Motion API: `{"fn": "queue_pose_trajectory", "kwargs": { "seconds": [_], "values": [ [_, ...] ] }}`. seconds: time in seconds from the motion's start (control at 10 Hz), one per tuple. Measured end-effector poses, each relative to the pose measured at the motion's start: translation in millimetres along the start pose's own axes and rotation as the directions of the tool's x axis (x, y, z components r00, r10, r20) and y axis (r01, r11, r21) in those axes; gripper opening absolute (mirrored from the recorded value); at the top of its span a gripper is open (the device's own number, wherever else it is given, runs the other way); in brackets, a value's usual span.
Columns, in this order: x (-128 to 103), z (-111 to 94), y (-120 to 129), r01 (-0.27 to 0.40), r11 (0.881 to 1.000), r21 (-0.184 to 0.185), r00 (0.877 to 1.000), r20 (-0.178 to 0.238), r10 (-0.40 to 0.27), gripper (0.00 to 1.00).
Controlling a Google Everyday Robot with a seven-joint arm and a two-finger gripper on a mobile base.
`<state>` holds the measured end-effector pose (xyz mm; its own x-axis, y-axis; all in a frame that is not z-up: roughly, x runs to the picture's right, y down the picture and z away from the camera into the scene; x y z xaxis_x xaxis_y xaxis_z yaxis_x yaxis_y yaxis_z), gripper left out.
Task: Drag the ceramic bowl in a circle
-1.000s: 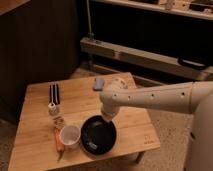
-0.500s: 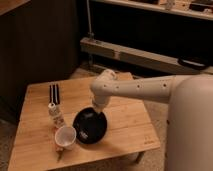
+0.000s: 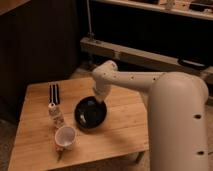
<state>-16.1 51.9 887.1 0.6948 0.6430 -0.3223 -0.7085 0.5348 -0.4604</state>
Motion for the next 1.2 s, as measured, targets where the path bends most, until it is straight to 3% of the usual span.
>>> {"fn": "queue_pose_trajectory", "kwargs": {
  "seconds": [0.3, 0.6, 0.7, 1.0, 1.1, 1.2],
  "values": [
    [35, 1, -46, -0.124, 0.992, 0.025, 0.992, -0.021, 0.124, 0.0],
    [81, -1, -76, -0.199, 0.978, 0.059, 0.978, -0.047, 0.202, 0.0],
    [108, -3, -89, -0.237, 0.968, 0.078, 0.969, -0.06, 0.242, 0.0],
    [150, -10, -103, -0.287, 0.95, 0.126, 0.952, -0.072, 0.297, 0.0],
    [165, -15, -101, -0.288, 0.944, 0.158, 0.95, -0.076, 0.303, 0.0],
    [171, -18, -94, -0.284, 0.944, 0.167, 0.951, -0.077, 0.3, 0.0]
  ]
}}
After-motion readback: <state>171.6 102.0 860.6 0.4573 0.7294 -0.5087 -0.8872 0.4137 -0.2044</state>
